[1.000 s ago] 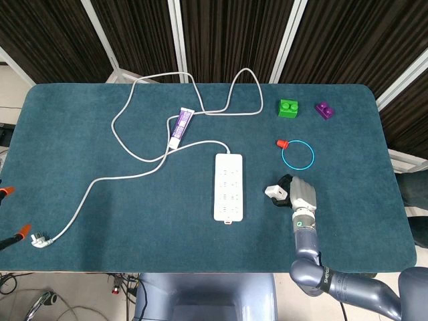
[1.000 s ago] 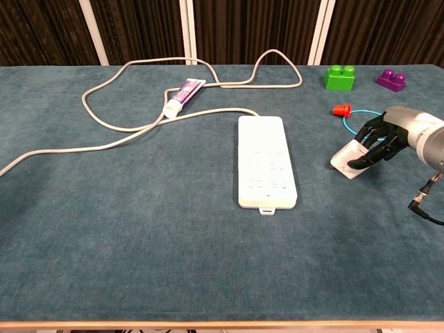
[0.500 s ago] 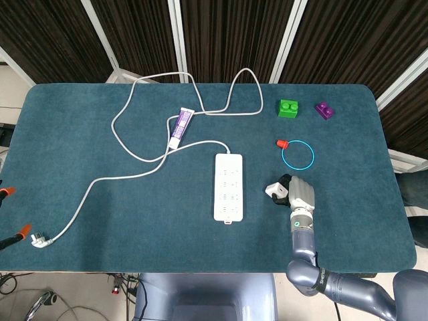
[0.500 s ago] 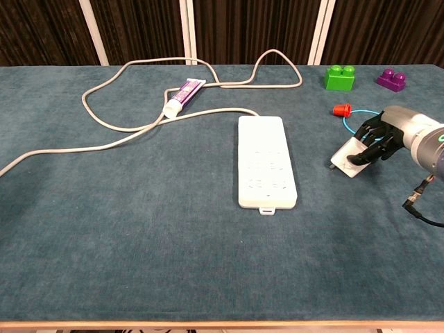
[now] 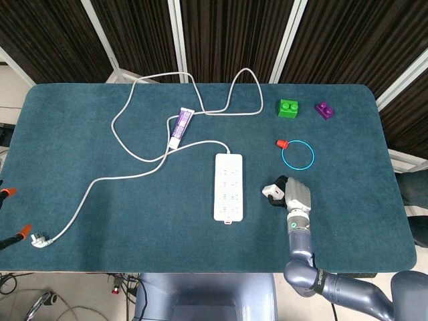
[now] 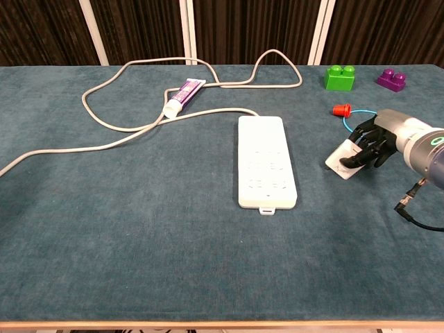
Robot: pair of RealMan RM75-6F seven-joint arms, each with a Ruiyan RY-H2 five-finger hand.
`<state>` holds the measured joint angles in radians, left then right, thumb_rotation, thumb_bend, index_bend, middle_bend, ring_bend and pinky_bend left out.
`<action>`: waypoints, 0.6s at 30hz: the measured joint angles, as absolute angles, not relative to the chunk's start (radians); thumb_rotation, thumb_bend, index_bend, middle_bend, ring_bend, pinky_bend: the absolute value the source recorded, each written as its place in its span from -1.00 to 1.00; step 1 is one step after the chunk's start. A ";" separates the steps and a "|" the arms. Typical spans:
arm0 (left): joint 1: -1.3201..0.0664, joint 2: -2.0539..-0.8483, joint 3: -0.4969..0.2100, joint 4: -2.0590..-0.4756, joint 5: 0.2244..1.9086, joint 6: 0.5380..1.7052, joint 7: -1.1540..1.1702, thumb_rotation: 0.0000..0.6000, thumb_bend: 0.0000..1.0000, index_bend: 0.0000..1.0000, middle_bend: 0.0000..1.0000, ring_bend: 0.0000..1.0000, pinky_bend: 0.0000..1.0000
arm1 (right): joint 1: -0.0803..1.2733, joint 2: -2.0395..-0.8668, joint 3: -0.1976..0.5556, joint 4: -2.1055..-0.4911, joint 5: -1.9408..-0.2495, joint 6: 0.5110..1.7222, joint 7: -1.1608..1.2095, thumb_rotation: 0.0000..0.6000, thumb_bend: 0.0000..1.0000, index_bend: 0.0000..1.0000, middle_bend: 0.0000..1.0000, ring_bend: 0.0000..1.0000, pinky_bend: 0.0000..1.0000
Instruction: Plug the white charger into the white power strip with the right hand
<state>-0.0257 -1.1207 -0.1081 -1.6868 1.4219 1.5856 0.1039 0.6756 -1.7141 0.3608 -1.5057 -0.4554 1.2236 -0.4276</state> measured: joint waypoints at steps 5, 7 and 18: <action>-0.025 -1.120 -0.110 -1.687 1.417 1.587 0.101 1.00 -0.74 -0.48 -0.84 -0.94 -0.81 | 0.671 -1.727 0.368 -1.490 -0.482 1.231 -0.412 1.00 -0.02 0.39 0.17 0.25 -0.07; -0.024 -1.119 -0.111 -1.687 1.414 1.586 0.099 1.00 -0.74 -0.48 -0.84 -0.94 -0.81 | 0.668 -1.727 0.369 -1.489 -0.502 1.232 -0.401 1.00 -0.02 0.40 0.17 0.25 -0.07; -0.022 -1.118 -0.111 -1.689 1.419 1.592 0.100 1.00 -0.74 -0.48 -0.84 -0.94 -0.81 | 0.660 -1.620 0.355 -1.553 -0.664 1.145 -0.358 1.00 -0.02 0.44 0.17 0.25 -0.07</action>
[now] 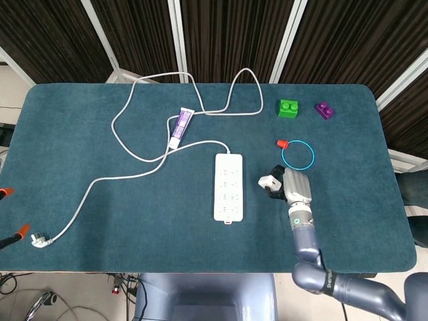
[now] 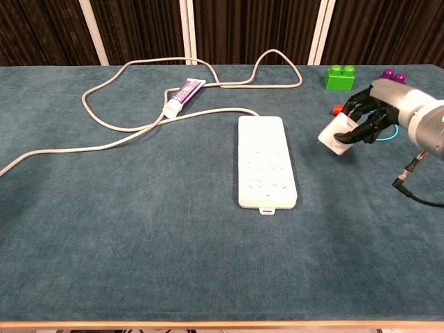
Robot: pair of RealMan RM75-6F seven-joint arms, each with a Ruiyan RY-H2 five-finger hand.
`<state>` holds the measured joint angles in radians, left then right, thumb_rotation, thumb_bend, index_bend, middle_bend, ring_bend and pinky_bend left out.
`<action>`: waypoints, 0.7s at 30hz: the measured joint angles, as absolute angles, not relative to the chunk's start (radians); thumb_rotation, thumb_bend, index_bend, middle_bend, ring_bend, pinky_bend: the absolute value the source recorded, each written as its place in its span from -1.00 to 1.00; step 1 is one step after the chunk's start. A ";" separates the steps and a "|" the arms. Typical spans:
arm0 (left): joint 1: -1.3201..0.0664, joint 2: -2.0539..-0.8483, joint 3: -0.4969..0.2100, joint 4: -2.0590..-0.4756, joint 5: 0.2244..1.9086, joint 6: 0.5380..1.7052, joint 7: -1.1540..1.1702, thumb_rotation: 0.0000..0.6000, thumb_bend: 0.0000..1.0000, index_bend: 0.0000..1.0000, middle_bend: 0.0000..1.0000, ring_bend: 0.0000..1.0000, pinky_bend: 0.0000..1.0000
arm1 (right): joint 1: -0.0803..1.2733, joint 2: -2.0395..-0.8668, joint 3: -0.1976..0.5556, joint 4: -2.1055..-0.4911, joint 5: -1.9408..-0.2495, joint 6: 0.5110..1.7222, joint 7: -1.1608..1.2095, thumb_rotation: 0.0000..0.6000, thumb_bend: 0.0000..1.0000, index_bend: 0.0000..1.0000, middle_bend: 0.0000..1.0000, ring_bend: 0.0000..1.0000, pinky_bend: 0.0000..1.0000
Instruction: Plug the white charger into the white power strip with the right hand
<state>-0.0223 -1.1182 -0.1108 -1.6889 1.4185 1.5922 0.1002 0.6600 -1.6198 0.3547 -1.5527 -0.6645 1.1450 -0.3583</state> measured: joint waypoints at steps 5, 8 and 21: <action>-0.022 -1.122 -0.108 -1.692 1.424 1.595 0.111 1.00 -0.74 -0.48 -0.84 -0.94 -0.81 | 0.688 -1.534 0.343 -1.567 -0.741 1.006 -0.349 1.00 -0.02 0.45 0.19 0.25 -0.07; -0.022 -1.124 -0.108 -1.692 1.424 1.596 0.116 1.00 -0.74 -0.48 -0.84 -0.94 -0.81 | 0.725 -1.489 0.341 -1.556 -0.760 0.902 -0.348 1.00 -0.02 0.45 0.19 0.25 -0.09; -0.025 -1.127 -0.108 -1.691 1.421 1.591 0.124 1.00 -0.74 -0.48 -0.84 -0.94 -0.81 | 0.878 -1.451 0.356 -1.464 -0.714 0.748 -0.336 1.00 -0.02 0.47 0.20 0.25 -0.10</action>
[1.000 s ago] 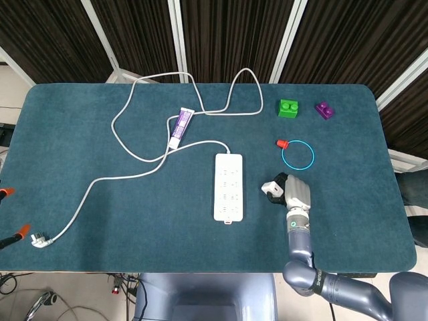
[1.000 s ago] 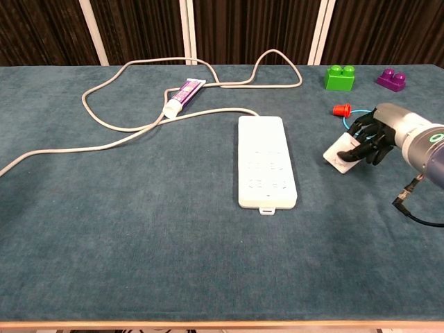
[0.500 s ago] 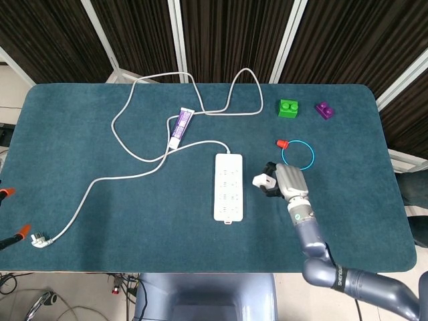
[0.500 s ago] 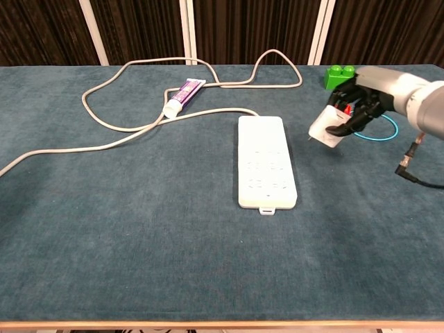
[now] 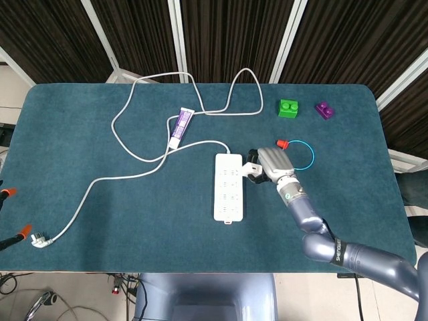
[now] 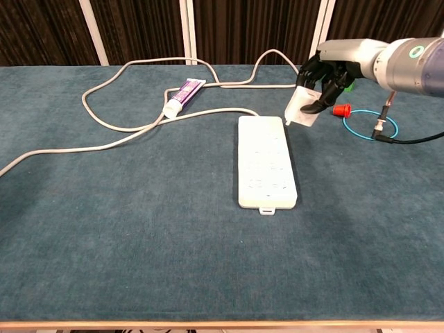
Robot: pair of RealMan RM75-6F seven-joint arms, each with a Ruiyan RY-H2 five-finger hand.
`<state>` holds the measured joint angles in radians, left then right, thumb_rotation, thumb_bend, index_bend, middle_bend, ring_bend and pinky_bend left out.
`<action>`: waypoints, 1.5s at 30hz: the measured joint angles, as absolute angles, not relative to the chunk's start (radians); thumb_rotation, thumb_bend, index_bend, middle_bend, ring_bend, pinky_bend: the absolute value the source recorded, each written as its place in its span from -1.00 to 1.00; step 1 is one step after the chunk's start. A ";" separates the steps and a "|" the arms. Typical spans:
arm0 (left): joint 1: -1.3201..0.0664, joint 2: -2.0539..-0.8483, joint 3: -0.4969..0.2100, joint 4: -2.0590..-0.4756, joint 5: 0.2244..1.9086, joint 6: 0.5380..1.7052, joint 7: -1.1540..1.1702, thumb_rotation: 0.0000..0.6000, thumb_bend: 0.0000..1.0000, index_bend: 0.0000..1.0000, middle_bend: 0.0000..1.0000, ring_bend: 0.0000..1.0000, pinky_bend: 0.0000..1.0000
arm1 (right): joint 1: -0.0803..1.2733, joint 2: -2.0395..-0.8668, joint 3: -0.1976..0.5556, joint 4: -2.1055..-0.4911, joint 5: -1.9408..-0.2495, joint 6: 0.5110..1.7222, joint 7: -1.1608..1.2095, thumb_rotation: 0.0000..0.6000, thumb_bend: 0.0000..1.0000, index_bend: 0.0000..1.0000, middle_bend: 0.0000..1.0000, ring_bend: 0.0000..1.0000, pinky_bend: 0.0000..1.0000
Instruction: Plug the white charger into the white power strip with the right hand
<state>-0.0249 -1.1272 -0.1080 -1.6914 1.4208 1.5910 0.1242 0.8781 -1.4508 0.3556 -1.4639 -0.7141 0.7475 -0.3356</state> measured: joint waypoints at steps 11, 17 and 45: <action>-0.024 -1.125 -0.109 -1.692 1.420 1.594 0.120 1.00 -0.74 -0.48 -0.84 -0.94 -0.81 | 0.911 -1.455 0.299 -1.497 -0.711 0.766 -0.350 1.00 -0.02 0.48 0.20 0.25 -0.10; -0.024 -1.125 -0.109 -1.692 1.419 1.591 0.120 1.00 -0.74 -0.48 -0.84 -0.94 -0.81 | 0.927 -1.452 0.282 -1.510 -0.714 0.776 -0.356 1.00 -0.02 0.48 0.21 0.25 -0.10; -0.023 -1.122 -0.111 -1.692 1.417 1.594 0.114 1.00 -0.74 -0.48 -0.84 -0.94 -0.81 | 1.030 -1.402 0.211 -1.517 -0.663 0.714 -0.430 1.00 -0.01 0.50 0.21 0.25 -0.10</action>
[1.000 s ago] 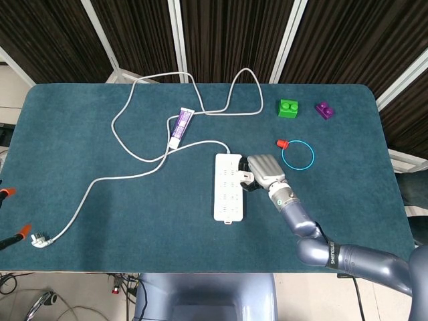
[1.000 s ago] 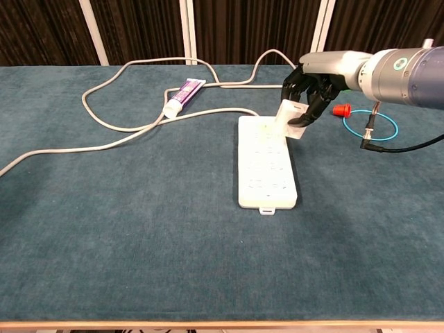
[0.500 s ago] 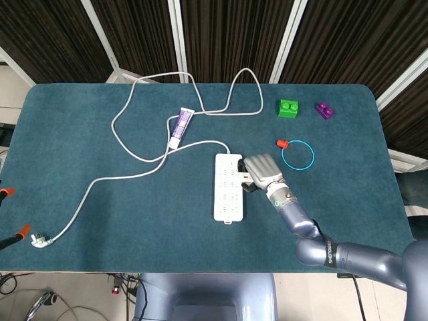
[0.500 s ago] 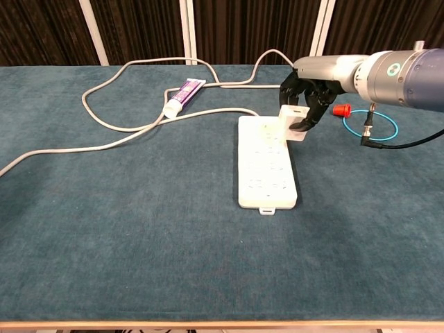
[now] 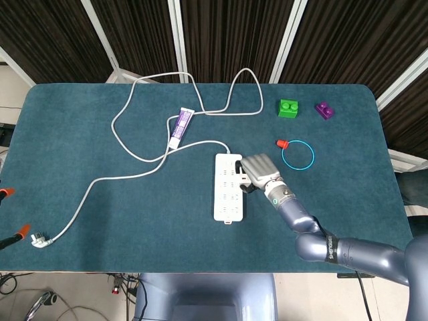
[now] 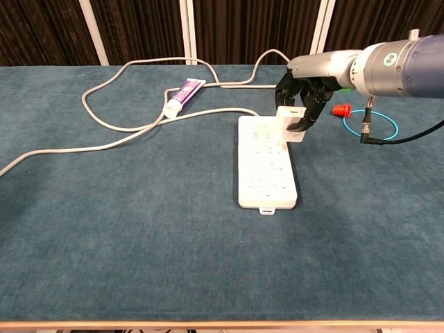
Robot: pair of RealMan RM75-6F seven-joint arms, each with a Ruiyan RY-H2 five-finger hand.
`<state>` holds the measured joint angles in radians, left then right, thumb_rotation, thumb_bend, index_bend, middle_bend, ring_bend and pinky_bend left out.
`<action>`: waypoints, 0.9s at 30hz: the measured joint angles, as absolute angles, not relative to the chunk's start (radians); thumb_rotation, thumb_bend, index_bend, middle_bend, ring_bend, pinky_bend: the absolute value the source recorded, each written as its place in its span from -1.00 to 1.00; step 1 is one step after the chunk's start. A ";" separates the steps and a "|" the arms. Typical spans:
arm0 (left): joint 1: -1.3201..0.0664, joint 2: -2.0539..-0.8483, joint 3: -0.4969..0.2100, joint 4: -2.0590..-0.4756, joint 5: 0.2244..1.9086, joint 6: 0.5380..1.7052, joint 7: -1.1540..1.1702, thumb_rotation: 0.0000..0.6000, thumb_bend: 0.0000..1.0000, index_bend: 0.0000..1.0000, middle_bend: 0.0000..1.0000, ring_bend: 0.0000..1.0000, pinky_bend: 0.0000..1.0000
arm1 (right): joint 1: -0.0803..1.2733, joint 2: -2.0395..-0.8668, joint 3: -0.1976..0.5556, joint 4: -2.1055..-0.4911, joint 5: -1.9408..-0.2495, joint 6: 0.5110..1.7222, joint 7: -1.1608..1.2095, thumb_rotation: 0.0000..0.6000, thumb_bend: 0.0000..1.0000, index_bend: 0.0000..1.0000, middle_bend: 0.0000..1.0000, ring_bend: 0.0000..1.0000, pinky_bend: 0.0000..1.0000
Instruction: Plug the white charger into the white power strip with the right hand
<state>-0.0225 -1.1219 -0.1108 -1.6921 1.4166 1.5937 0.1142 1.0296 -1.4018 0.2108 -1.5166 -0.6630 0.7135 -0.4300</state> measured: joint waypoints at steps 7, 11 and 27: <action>-0.024 -1.122 -0.110 -1.692 1.416 1.591 0.115 1.00 -0.74 -0.48 -0.84 -0.94 -0.81 | 1.053 -1.410 0.195 -1.515 -0.610 0.726 -0.437 1.00 -0.01 0.50 0.21 0.25 -0.10; -0.024 -1.122 -0.110 -1.692 1.416 1.590 0.114 1.00 -0.74 -0.48 -0.84 -0.94 -0.81 | 1.066 -1.420 0.190 -1.513 -0.557 0.743 -0.445 1.00 0.00 0.50 0.21 0.25 -0.10; -0.024 -1.121 -0.113 -1.690 1.411 1.589 0.111 1.00 -0.74 -0.48 -0.84 -0.94 -0.81 | 1.087 -1.474 0.176 -1.490 -0.542 0.808 -0.461 1.00 -0.01 0.51 0.22 0.25 -0.10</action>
